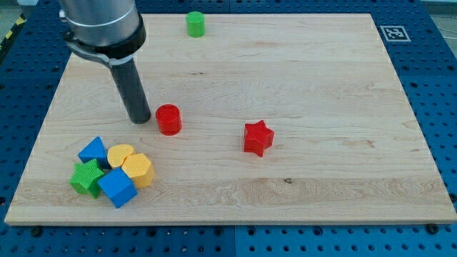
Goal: Push the red circle into the red star
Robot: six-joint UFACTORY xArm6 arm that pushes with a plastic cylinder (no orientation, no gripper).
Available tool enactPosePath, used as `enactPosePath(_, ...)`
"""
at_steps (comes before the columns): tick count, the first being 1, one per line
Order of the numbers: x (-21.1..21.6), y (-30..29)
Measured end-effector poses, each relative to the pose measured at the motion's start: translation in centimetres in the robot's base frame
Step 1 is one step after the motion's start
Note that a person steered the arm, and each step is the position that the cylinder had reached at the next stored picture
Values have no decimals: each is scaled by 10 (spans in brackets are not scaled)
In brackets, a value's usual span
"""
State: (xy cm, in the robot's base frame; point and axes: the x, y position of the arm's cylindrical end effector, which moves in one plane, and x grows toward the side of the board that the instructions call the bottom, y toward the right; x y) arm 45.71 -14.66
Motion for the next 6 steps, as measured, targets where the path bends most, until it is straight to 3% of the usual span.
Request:
enactPosePath(4,0,33)
enactPosePath(6,29,60)
